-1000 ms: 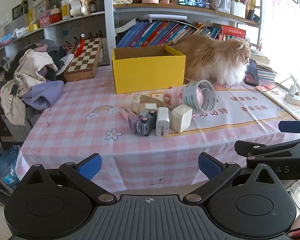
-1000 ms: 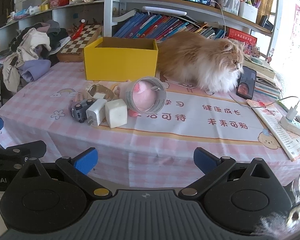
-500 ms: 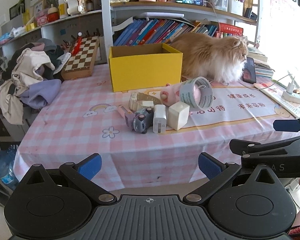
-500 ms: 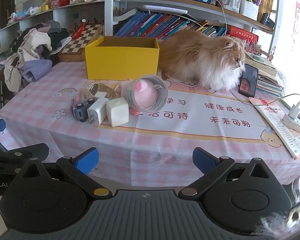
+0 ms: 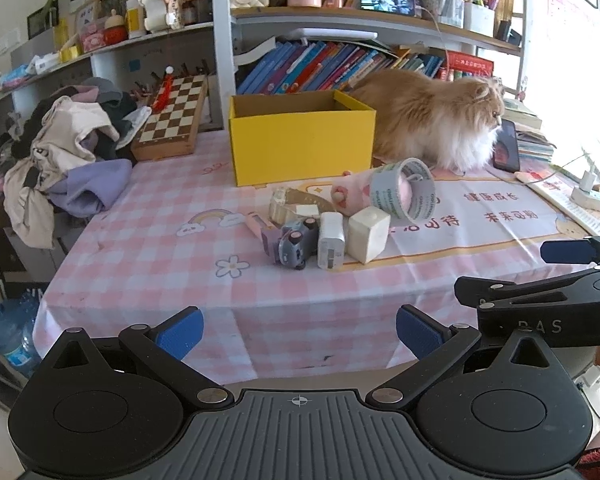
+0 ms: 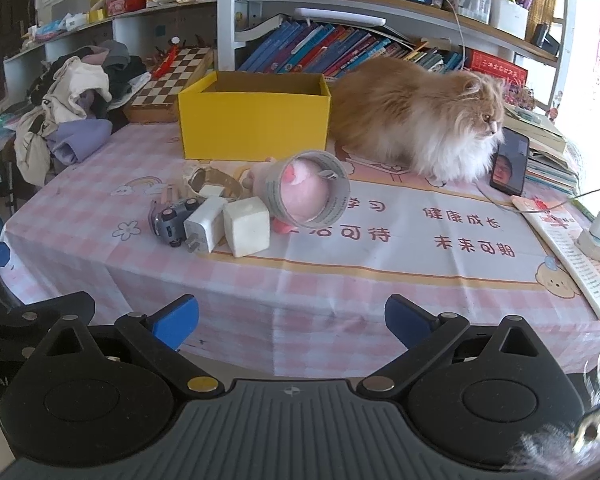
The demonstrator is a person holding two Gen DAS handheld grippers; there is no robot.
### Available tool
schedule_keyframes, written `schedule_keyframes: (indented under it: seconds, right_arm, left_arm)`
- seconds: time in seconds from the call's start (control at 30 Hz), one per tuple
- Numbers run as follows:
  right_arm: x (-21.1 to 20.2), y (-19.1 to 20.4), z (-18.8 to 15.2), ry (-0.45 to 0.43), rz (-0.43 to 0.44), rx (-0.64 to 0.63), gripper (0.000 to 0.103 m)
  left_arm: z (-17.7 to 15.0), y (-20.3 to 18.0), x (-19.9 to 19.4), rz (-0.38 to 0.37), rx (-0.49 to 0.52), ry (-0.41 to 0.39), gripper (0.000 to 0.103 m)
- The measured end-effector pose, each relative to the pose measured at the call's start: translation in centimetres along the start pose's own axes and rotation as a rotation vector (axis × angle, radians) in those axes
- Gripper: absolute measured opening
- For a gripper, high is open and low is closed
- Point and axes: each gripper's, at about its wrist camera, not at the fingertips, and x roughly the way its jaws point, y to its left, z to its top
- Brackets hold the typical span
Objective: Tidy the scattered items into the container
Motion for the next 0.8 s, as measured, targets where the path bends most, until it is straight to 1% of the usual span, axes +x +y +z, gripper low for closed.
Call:
schedule_keyframes:
  seconds: [0.23, 0.4, 0.53, 0.8]
  right_arm:
    - [0.2, 0.2, 0.4, -0.011, 0.004, -0.028, 0.101]
    - [0.3, 0.0, 1.4, -0.02, 0.017, -0.051, 0.101]
    - [0.2, -0.1, 1.7, -0.023, 0.02, -0.046, 0.101]
    - [0.2, -0.4, 1.0, -0.026, 0.011, 0.002, 0.101]
  left_arm:
    - [0.2, 0.2, -0.1, 0.011, 0.003, -0.01, 0.103]
    - [0.4, 0.2, -0.1, 0.015, 0.001, -0.019, 0.103]
    - [0.4, 0.3, -0.1, 0.012, -0.007, -0.02, 0.103]
    - [0.4, 0.3, 0.3, 0.013, -0.006, -0.012, 0.103]
